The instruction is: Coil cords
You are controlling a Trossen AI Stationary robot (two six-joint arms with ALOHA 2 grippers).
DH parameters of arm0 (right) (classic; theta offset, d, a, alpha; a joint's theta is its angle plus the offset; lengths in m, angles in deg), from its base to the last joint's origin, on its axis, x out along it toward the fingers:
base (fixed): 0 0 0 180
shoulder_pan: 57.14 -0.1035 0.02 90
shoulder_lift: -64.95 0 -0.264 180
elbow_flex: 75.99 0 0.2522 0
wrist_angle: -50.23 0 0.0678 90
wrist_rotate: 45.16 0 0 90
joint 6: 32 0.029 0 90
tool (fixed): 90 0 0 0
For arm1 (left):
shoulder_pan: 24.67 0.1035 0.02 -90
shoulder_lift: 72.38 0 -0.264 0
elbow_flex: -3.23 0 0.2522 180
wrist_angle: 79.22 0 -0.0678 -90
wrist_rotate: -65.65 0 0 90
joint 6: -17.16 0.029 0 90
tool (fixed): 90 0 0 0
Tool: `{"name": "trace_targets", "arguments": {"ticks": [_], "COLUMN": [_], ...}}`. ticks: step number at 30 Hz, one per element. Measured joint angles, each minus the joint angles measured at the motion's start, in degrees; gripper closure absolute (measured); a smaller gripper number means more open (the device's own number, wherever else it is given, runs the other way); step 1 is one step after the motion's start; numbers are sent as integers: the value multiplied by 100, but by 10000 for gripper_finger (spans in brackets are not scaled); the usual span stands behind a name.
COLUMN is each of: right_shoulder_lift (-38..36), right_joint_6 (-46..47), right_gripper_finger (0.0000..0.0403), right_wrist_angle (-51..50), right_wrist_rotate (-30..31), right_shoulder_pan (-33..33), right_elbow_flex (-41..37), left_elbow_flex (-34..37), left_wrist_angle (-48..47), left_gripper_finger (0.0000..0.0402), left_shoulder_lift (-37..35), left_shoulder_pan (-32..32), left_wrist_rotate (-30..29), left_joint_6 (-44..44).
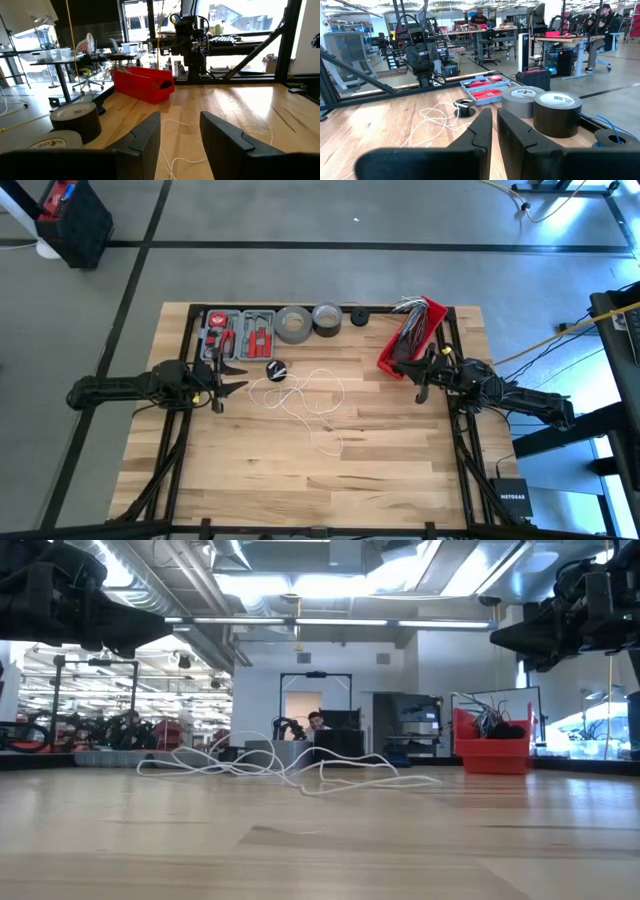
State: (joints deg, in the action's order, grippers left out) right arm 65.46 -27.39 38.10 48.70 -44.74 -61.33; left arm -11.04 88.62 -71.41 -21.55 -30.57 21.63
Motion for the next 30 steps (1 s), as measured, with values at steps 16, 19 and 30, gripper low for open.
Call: {"name": "trace_targets", "arguments": {"ticks": [16,19,30], "right_shoulder_lift": [0,1,-1], "right_joint_6": [-1,1,1], "right_gripper_finger": [370,370,370], "right_wrist_angle": [0,0,0], "right_wrist_rotate": [-1,1,-1], "right_shoulder_pan": [0,-2,0], "right_elbow_flex": [-1,0,0], "left_elbow_flex": [-1,-2,-2], "left_wrist_angle": [0,0,0], "left_gripper_finger": [271,271,271], "left_shoulder_lift": [-1,-1,0], "left_shoulder_pan": [-2,-2,-2], "left_wrist_rotate": [0,0,0], "left_joint_6": [0,107,1246]}}
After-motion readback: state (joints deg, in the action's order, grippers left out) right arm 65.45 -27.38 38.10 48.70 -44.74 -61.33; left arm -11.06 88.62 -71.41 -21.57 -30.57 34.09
